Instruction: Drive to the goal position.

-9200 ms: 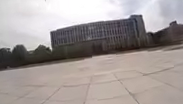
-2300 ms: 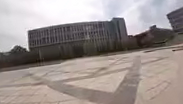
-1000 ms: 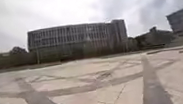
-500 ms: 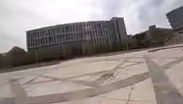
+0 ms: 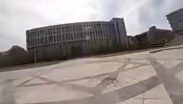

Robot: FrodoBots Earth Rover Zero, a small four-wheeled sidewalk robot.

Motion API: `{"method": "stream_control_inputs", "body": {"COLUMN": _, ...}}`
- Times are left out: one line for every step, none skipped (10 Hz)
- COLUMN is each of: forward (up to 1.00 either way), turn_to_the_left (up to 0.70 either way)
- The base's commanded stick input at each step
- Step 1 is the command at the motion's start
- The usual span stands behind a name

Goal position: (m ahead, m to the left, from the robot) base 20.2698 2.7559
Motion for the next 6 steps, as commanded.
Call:
{"method": "stream_control_inputs", "body": {"forward": 0.7, "turn_to_the_left": 0.0}}
{"method": "stream_control_inputs", "body": {"forward": 0.7, "turn_to_the_left": 0.0}}
{"method": "stream_control_inputs", "body": {"forward": 0.7, "turn_to_the_left": 0.0}}
{"method": "stream_control_inputs", "body": {"forward": 0.7, "turn_to_the_left": 0.0}}
{"method": "stream_control_inputs", "body": {"forward": 0.7, "turn_to_the_left": 0.0}}
{"method": "stream_control_inputs", "body": {"forward": 0.7, "turn_to_the_left": 0.0}}
